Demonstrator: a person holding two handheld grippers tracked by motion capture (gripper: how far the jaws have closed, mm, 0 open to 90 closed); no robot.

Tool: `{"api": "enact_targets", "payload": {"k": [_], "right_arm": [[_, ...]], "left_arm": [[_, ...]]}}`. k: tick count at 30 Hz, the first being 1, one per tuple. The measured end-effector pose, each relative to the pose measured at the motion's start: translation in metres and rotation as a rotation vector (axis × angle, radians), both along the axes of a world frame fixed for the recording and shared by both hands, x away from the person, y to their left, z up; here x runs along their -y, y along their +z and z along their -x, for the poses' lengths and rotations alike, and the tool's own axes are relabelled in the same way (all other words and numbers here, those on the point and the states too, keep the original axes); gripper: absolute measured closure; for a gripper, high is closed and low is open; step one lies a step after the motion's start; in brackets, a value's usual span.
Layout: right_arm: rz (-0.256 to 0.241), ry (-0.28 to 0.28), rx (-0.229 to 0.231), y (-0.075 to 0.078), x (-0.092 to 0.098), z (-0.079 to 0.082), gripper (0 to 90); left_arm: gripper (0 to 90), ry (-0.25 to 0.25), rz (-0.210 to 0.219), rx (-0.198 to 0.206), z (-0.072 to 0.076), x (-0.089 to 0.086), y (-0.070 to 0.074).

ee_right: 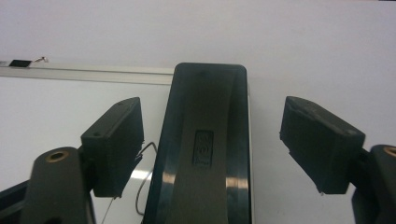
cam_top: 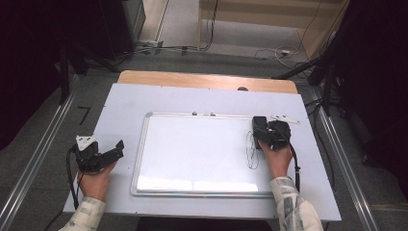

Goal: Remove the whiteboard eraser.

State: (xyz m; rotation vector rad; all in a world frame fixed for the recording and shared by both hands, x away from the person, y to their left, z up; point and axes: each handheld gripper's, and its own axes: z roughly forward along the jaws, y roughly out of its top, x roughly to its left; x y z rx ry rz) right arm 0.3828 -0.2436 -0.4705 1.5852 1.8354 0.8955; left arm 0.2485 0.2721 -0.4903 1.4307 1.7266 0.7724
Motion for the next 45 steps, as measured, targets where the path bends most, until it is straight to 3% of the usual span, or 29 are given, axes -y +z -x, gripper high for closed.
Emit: {"api": "enact_targets", "payload": {"k": [2, 4, 8, 12, 16, 26, 45], "right_arm": [[0.02, -0.008, -0.001, 0.0, -0.002, -0.006, 22.7], [-0.003, -0.022, -0.03, 0.002, -0.003, -0.013, 25.7], [-0.008, -0.03, -0.028, 0.001, -0.004, -0.017, 28.2], [0.017, -0.018, -0.03, -0.001, -0.009, -0.02, 31.1], [0.079, -0.026, -0.007, -0.004, -0.013, -0.023, 30.0], [0.007, -0.032, -0.087, -0.01, -0.01, -0.028, 35.6], [0.049, -0.039, -0.081, -0.013, -0.013, -0.027, 38.2]], "left_arm": [[9.5, -0.001, 0.001, 0.002, 0.0, 0.0, 0.0], [9.4, -0.002, -0.001, 0.001, 0.0, 0.0, 0.0], [9.4, -0.002, 0.0, 0.001, 0.0, -0.001, 0.0], [9.5, -0.003, -0.001, 0.001, 0.001, -0.001, 0.001], [9.5, -0.004, -0.001, 0.001, 0.001, -0.001, 0.001], [9.5, -0.003, 0.0, 0.0, 0.001, -0.001, 0.001], [9.5, -0.004, 0.005, 0.006, 0.001, -0.001, 0.001]]}}
